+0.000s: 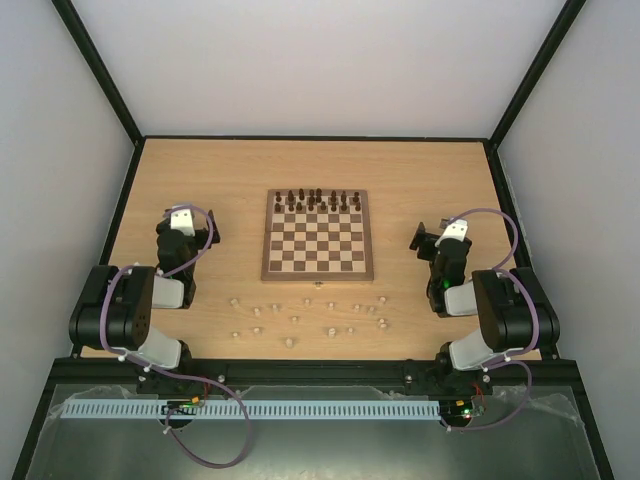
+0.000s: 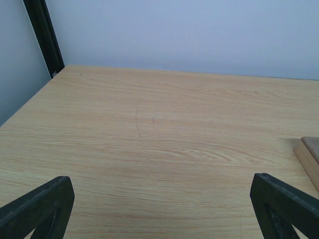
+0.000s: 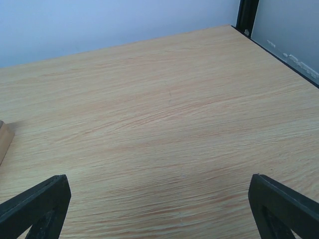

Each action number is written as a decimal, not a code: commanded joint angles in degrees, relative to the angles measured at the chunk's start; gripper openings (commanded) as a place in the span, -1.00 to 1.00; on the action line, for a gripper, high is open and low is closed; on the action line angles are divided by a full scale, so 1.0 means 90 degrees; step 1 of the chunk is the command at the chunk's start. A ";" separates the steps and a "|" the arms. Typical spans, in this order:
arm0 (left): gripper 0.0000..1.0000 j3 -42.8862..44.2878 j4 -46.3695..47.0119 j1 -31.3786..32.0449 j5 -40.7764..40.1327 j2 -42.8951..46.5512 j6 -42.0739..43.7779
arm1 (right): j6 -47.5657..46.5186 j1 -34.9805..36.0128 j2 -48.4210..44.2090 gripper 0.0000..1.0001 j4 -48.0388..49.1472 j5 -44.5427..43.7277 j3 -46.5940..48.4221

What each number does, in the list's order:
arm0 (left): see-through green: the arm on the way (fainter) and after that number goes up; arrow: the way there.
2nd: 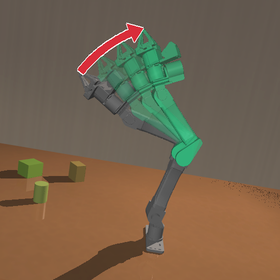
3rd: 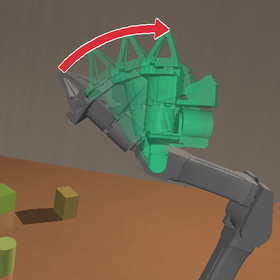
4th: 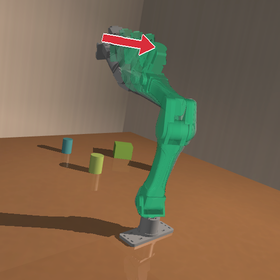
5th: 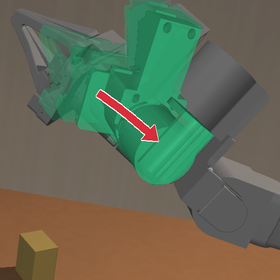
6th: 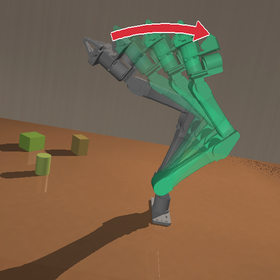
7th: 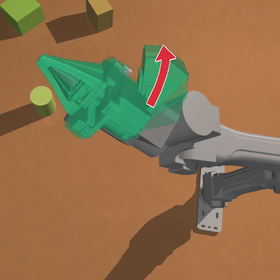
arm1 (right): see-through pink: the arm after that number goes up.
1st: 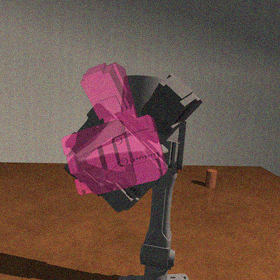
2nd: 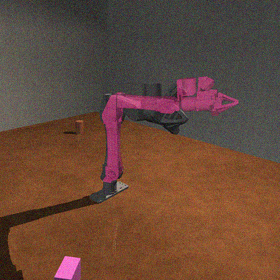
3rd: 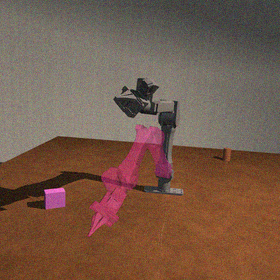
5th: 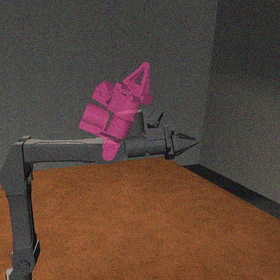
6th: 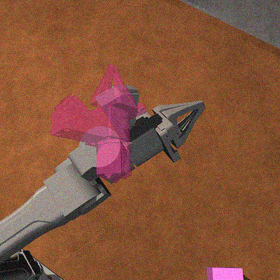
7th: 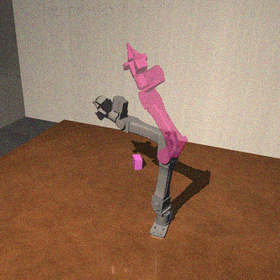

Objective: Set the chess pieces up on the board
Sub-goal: Pick up the chess piece at the center of the board.

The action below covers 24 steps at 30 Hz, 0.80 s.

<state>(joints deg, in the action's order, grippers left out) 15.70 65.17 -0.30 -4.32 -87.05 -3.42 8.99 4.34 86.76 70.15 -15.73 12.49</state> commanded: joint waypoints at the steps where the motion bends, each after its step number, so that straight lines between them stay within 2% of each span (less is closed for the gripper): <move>1: 0.99 -0.0021 0.0337 -0.0006 0.0069 -0.0034 0.0029 | 0.0002 -0.0062 0.0018 0.97 0.0075 0.0106 0.0094; 18: 0.99 -0.0060 0.0401 0.0007 0.0091 0.0009 0.0061 | -0.0021 -0.0062 0.0003 0.97 0.0107 0.0121 0.0066; 20: 0.99 0.0062 0.0017 0.0203 0.0007 0.0208 0.0300 | -0.0192 -0.0062 -0.0011 0.97 0.0109 0.0518 0.0052; 23: 0.99 0.0145 -0.0479 0.0518 -0.0472 0.0630 0.0416 | 0.0005 -0.0038 -0.0214 0.97 -0.0233 -0.0095 0.0163; 24: 0.99 0.0243 -0.0846 0.0589 -0.0464 0.0807 0.0419 | 0.0043 0.0043 -0.0496 0.97 -0.0707 -0.0342 0.0251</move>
<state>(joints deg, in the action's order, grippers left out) 15.73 62.94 2.26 -5.87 -85.14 -1.80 8.80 4.08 86.59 69.63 -13.69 12.62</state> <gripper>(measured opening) 0.997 0.986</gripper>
